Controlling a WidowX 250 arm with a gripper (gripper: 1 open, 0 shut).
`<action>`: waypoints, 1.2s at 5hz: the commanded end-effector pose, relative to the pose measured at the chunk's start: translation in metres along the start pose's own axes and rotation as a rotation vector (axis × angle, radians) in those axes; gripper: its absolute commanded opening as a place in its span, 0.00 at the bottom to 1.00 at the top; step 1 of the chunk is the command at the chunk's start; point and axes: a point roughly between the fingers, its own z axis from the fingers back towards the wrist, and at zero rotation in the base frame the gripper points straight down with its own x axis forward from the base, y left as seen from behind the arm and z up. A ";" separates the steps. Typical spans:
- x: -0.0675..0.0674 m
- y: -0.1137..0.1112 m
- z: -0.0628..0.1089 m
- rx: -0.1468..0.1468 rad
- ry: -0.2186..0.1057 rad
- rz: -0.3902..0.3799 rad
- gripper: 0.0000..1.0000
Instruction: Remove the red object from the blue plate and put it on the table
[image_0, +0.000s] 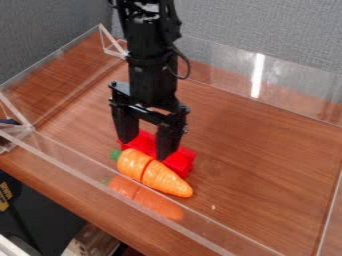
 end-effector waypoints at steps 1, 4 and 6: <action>0.001 0.006 0.002 0.012 -0.041 -0.141 1.00; 0.005 -0.001 -0.025 -0.005 -0.053 -0.241 1.00; 0.017 -0.008 -0.024 -0.018 -0.057 -0.236 0.00</action>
